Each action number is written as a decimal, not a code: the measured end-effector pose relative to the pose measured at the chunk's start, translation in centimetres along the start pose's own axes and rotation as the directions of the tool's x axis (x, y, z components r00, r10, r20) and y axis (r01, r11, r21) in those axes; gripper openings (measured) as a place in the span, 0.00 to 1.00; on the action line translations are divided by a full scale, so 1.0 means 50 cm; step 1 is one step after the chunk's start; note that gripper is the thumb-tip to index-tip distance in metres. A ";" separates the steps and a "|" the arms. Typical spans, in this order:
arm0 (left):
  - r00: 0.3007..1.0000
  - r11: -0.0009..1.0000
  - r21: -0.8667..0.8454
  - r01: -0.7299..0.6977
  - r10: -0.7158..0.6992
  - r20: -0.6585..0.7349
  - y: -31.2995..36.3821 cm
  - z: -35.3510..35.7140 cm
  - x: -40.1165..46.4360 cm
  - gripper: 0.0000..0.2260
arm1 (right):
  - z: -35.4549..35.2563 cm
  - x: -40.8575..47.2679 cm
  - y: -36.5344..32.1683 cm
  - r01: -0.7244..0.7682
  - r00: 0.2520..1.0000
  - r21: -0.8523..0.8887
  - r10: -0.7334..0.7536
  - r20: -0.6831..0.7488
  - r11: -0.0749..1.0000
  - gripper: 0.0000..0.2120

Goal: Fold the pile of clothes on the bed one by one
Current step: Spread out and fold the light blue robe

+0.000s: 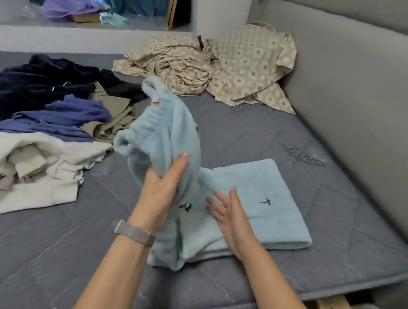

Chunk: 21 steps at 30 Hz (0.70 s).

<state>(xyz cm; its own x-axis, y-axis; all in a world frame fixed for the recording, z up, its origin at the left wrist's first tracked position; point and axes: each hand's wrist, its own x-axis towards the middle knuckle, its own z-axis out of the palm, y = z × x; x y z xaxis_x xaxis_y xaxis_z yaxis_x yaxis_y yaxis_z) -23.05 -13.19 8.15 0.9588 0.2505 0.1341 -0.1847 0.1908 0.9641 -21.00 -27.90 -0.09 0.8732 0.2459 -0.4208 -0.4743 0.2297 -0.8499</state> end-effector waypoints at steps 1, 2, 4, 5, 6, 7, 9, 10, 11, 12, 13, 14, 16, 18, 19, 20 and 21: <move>0.996 0.995 0.099 -0.018 0.009 0.091 -0.017 0.035 0.000 0.12 | -0.023 0.003 -0.012 -0.007 1.000 0.249 0.012 -0.020 0.969 0.29; 0.982 0.982 0.186 -0.028 -0.008 0.191 -0.039 0.065 0.000 0.11 | -0.047 0.004 -0.023 0.009 0.999 0.426 0.006 -0.035 0.905 0.29; 0.899 0.925 0.371 -0.078 -0.096 0.428 -0.093 0.116 -0.008 0.15 | -0.092 0.003 -0.042 0.069 0.995 0.618 -0.014 -0.094 0.783 0.31; 0.831 0.853 0.499 -0.153 -0.162 0.531 -0.125 0.136 -0.013 0.21 | -0.114 0.005 -0.049 0.108 0.990 0.656 -0.020 -0.141 0.747 0.33; 0.774 0.731 0.639 -0.239 -0.254 0.580 -0.158 0.148 -0.017 0.27 | -0.130 0.004 -0.057 0.142 0.982 0.666 -0.018 -0.189 0.732 0.33; 0.748 0.575 0.753 -0.321 -0.333 0.573 -0.181 0.154 -0.023 0.30 | -0.142 -0.001 -0.068 0.148 0.975 0.652 0.003 -0.224 0.743 0.32; 0.763 0.434 0.793 -0.428 -0.295 0.574 -0.207 0.156 -0.032 0.29 | -0.164 0.001 -0.077 0.132 0.956 0.585 0.054 -0.289 0.800 0.27; 0.783 0.489 0.762 -0.426 -0.223 0.581 -0.204 0.154 -0.036 0.27 | -0.171 0.000 -0.080 0.143 0.939 0.495 0.041 -0.341 0.857 0.25; 0.819 0.567 0.727 -0.386 -0.153 0.553 -0.192 0.151 -0.038 0.25 | -0.180 0.004 -0.077 0.176 0.905 0.356 -0.009 -0.425 0.918 0.24; 0.865 0.635 0.697 -0.333 -0.087 0.494 -0.181 0.141 -0.037 0.21 | -0.185 0.005 -0.076 0.214 0.860 0.193 -0.090 -0.503 0.958 0.25; 0.908 0.670 0.679 -0.301 -0.017 0.419 -0.170 0.127 -0.033 0.17 | -0.186 0.003 -0.075 0.243 0.811 0.021 -0.191 -0.553 0.970 0.28; 0.937 0.669 0.684 -0.291 0.055 0.344 -0.159 0.109 -0.027 0.13 | -0.184 0.003 -0.077 0.268 0.771 -0.159 -0.311 -0.557 0.950 0.29; 0.955 0.606 0.738 -0.296 0.191 0.226 -0.144 0.064 -0.023 0.09 | -0.178 0.007 -0.095 0.319 0.647 -0.545 -0.599 -0.472 0.775 0.28; 0.963 0.516 0.829 -0.215 0.253 0.093 -0.150 0.016 -0.021 0.09 | -0.173 0.024 -0.119 0.330 0.558 -0.777 -0.775 -0.297 0.536 0.26; 0.973 0.476 0.873 -0.106 0.229 -0.007 -0.159 -0.007 -0.016 0.12 | -0.164 0.032 -0.136 0.315 0.607 -0.802 -0.757 -0.241 0.508 0.27; 0.977 0.440 0.898 0.016 0.183 -0.107 -0.170 -0.029 -0.007 0.17 | -0.153 0.039 -0.149 0.284 0.688 -0.805 -0.695 -0.207 0.520 0.30; 0.976 0.414 0.904 0.110 0.128 -0.177 -0.177 -0.048 0.006 0.22 | -0.141 0.047 -0.156 0.222 0.770 -0.820 -0.610 -0.184 0.527 0.35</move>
<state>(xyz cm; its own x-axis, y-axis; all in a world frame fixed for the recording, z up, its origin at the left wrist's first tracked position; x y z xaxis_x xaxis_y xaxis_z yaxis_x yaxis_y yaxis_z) -21.67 -12.52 -0.88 0.8737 0.4371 0.2135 0.2240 -0.7511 0.6210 -14.44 -35.77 3.29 0.9829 -0.1237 0.1363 0.0361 -0.5966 -0.8018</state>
